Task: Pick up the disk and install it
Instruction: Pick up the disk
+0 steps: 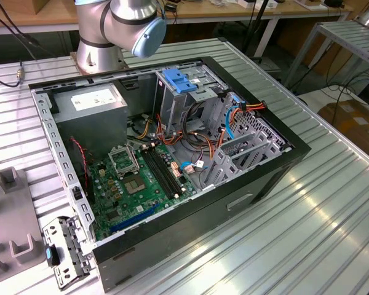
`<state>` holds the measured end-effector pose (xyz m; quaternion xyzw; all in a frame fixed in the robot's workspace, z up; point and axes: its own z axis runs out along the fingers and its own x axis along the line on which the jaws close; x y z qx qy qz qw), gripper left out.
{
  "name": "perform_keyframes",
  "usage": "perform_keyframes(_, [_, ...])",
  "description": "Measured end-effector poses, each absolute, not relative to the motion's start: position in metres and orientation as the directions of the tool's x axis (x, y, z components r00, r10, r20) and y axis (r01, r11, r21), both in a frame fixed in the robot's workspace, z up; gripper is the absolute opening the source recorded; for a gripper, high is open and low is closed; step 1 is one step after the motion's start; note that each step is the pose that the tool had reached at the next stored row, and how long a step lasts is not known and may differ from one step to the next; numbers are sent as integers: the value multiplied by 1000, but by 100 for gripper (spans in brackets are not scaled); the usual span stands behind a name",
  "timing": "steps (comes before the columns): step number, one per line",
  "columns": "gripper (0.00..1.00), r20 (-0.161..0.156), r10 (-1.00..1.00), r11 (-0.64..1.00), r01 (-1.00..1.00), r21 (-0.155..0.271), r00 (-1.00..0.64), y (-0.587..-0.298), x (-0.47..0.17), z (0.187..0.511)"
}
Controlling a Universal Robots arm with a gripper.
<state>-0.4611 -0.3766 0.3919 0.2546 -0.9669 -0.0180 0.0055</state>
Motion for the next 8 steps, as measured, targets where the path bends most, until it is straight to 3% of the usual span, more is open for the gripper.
perform_keyframes(8, [11, 2, -536, 844, -535, 38, -844, -377, -461, 392])
